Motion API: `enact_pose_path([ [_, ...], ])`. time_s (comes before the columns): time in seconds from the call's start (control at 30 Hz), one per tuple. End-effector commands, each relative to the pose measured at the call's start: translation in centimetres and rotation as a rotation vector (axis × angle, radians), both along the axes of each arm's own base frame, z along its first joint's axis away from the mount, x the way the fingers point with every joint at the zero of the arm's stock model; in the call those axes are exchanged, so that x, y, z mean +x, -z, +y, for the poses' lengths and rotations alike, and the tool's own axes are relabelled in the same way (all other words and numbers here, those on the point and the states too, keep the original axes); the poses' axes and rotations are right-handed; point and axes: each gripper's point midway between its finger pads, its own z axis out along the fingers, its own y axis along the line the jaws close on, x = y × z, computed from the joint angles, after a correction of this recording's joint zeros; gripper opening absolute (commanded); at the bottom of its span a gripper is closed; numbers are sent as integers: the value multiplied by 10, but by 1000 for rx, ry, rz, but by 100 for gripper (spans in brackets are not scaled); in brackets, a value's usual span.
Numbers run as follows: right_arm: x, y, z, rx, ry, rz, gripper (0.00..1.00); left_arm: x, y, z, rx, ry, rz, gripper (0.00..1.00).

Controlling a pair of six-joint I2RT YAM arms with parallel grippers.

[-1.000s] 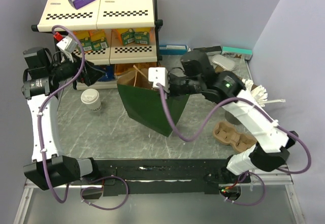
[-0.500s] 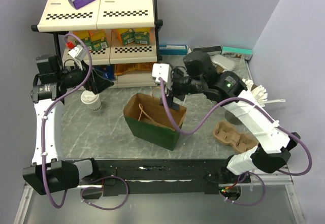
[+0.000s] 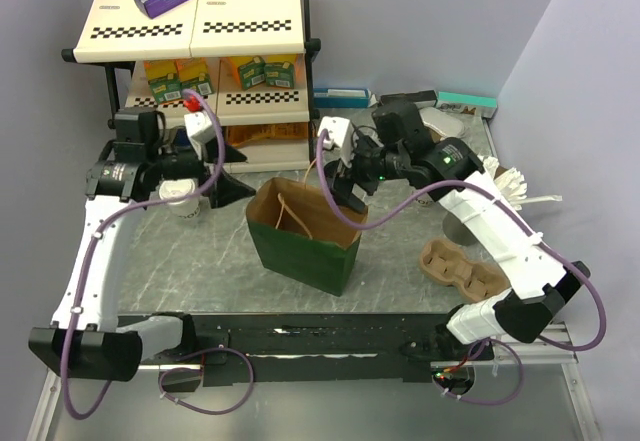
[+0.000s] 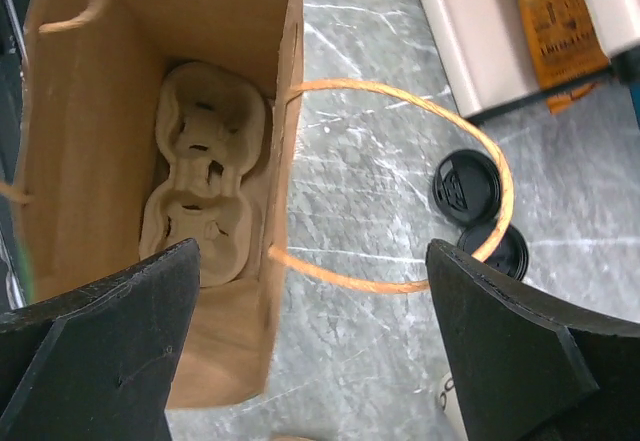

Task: Pack the takeout coffee

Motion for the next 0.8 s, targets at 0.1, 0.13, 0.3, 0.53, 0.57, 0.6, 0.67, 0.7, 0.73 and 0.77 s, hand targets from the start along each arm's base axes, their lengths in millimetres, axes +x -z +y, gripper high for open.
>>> enact_pose_path([
  [0.1,12,-19,4,105,38,47,99,-42,-5,-58,119,322,-271,99],
  [0.13,11,-22,4,111,37,52,98,-46,-6,-62,142,357,-302,99],
  [0.3,6,-31,3,132,34,44,96,-43,-6,-85,151,380,-360,93],
  [0.53,22,-26,4,133,99,44,73,-39,-17,-97,157,394,-364,45],
  [0.57,27,-19,9,124,97,68,64,-37,-16,-98,165,402,-348,35],
  [0.6,30,-18,11,124,99,77,60,-39,-15,-97,175,406,-331,11],
  [0.67,36,-23,17,150,97,97,44,-40,-25,-96,174,404,-362,1],
  [0.7,37,-28,18,163,94,98,42,-40,-30,-96,169,396,-378,1],
  [0.73,38,-47,20,196,79,66,38,-40,-36,-95,159,384,-386,1],
  [0.77,38,-56,23,214,62,55,37,-42,-44,-93,153,364,-404,1],
])
